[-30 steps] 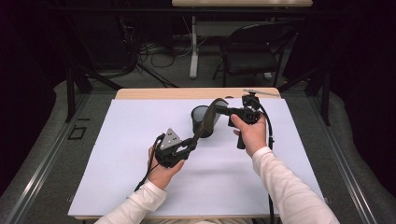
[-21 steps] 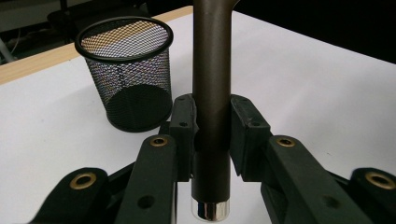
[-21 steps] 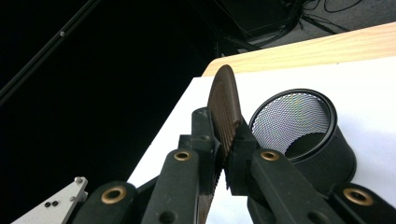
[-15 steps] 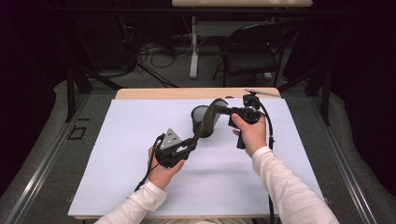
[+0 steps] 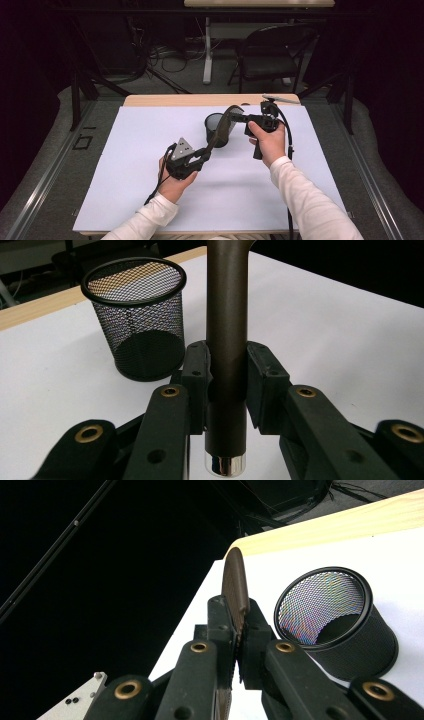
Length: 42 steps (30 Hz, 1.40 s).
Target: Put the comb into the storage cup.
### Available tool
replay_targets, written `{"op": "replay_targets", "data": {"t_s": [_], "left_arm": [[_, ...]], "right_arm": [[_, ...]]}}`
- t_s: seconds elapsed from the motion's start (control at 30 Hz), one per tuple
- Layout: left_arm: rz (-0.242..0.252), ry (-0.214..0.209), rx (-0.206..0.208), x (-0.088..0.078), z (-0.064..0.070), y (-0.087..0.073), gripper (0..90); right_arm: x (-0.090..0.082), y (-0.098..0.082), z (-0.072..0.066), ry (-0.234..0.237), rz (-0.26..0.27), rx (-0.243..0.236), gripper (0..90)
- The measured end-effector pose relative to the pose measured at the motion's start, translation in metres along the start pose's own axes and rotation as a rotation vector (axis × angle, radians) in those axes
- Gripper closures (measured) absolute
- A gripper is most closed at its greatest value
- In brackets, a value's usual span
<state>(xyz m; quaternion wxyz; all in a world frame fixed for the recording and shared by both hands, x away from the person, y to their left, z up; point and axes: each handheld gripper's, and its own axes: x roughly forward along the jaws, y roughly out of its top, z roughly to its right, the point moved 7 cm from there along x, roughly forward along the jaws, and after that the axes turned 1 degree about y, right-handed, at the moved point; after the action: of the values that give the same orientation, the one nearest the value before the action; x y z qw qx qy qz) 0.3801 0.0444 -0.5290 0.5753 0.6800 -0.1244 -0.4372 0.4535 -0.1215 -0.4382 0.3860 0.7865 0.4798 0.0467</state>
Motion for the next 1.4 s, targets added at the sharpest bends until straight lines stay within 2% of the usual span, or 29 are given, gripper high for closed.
{"op": "replay_targets", "data": {"t_s": [0.97, 1.4], "left_arm": [[0.002, 0.016, 0.002, 0.0013, -0.0002, -0.0012, 72.4], [0.011, 0.019, -0.024, 0.0015, -0.0023, -0.0011, 70.8]], "right_arm": [[0.0003, -0.0004, -0.0017, 0.009, 0.0, 0.007, 87.4], [0.0007, 0.0, -0.0028, 0.012, 0.009, 0.006, 87.5]]}}
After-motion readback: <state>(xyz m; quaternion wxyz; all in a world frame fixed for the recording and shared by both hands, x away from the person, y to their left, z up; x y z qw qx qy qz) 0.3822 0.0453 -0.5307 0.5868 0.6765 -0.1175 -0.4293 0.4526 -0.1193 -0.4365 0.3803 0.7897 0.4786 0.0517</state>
